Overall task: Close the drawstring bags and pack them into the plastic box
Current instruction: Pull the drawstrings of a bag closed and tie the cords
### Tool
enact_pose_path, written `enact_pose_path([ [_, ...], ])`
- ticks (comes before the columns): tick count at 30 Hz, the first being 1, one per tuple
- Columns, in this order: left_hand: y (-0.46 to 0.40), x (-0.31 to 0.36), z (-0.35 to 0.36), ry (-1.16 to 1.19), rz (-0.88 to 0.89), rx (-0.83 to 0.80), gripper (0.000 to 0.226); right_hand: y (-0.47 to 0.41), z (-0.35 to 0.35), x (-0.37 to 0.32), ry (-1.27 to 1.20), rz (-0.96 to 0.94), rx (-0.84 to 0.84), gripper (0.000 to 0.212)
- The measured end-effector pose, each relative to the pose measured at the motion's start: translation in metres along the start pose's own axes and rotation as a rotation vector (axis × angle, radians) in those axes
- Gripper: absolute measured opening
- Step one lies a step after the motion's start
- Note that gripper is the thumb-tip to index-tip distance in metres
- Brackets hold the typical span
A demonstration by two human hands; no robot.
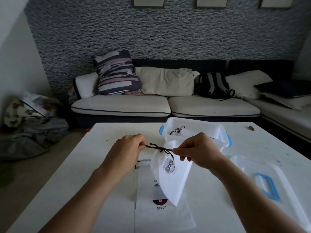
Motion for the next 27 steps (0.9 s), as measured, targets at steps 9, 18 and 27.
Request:
enact_pose_path([
  [9,0.007,-0.012,0.039,0.716,-0.273,-0.197,0.010,0.003,0.002,0.008,-0.295,-0.096,0.041,0.018],
  [18,0.008,0.031,0.069,1.654,-0.618,-0.113,0.025,-0.002,0.024,-0.017,-0.413,-0.287,0.048,0.034],
  [27,-0.016,0.032,0.058,1.312,-0.443,-0.212,0.021,-0.011,0.005,-0.014,0.171,-0.366,0.237,0.017],
])
Point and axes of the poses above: each hand's wrist, its own y-axis away from the middle knuckle, its own z-axis out of the palm, x = y × z, the point moved 9 cm from there along -y, towards the middle knuckle, and after that the axes turned 10 degrees about -x, right-handed, at the moved point
